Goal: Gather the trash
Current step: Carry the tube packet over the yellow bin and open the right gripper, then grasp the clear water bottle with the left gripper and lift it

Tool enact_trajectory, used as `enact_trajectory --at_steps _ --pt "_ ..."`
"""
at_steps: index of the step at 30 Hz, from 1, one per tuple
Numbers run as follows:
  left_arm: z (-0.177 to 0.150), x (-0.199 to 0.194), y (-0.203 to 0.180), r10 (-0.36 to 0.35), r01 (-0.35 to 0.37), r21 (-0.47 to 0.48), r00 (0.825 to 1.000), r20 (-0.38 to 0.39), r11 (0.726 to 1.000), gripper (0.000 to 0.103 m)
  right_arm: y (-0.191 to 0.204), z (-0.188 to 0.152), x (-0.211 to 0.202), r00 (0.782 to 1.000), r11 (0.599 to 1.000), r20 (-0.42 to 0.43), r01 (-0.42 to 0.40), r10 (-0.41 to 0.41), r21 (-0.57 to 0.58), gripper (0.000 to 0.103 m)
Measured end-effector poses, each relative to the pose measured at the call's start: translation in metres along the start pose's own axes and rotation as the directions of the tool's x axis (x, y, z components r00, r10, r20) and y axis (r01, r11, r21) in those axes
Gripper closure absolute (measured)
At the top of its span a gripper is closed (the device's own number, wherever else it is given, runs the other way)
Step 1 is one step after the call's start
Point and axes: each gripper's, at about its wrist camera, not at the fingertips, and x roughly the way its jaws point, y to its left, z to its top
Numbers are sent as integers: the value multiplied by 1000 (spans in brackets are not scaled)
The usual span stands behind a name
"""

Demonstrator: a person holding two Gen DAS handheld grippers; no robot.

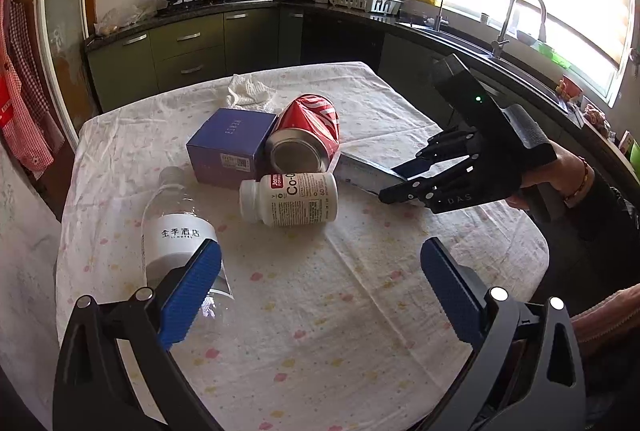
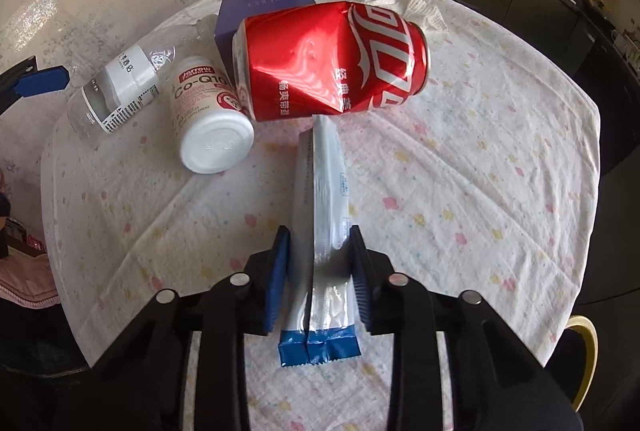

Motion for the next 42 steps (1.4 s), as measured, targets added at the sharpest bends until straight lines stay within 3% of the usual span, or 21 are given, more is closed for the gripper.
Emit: enact_trajectory --at_steps 10,15,19,23,28,33,34,35,38,42 --pt "0 2 -7 -1 2 10 1000 -3 1000 5 8 -44 -38 994 990 114 -16 0 137 78" --pt "0 6 -10 -14 14 16 1000 -8 1000 5 -15 -76 -75 981 962 175 37 -87 272 78" --pt "-1 10 -15 -21 21 23 1000 -16 1000 5 -70 -112 -93 964 884 144 138 -223 446 77" --pt "-1 14 -19 -24 24 31 999 -23 999 5 -135 -152 -91 935 758 37 263 -353 596 77" --pt "0 18 -23 -19 20 42 999 -36 999 5 -184 -187 -72 914 641 -69 332 -399 692 77" --pt "2 22 -26 -18 20 48 999 -42 999 5 -208 -199 -58 899 590 -121 373 -421 716 73" --pt "2 23 -27 -18 20 48 999 -44 999 5 -210 -199 -56 896 582 -130 380 -425 718 68" --pt "2 24 -27 -18 20 49 999 -46 999 5 -212 -200 -55 890 572 -139 392 -435 720 61" --pt "2 26 -28 -18 20 53 998 -52 998 5 -210 -201 -60 857 539 -164 444 -488 716 57" --pt "1 28 -25 -14 17 46 999 -53 999 5 -178 -195 -81 851 547 -81 403 -518 734 56"
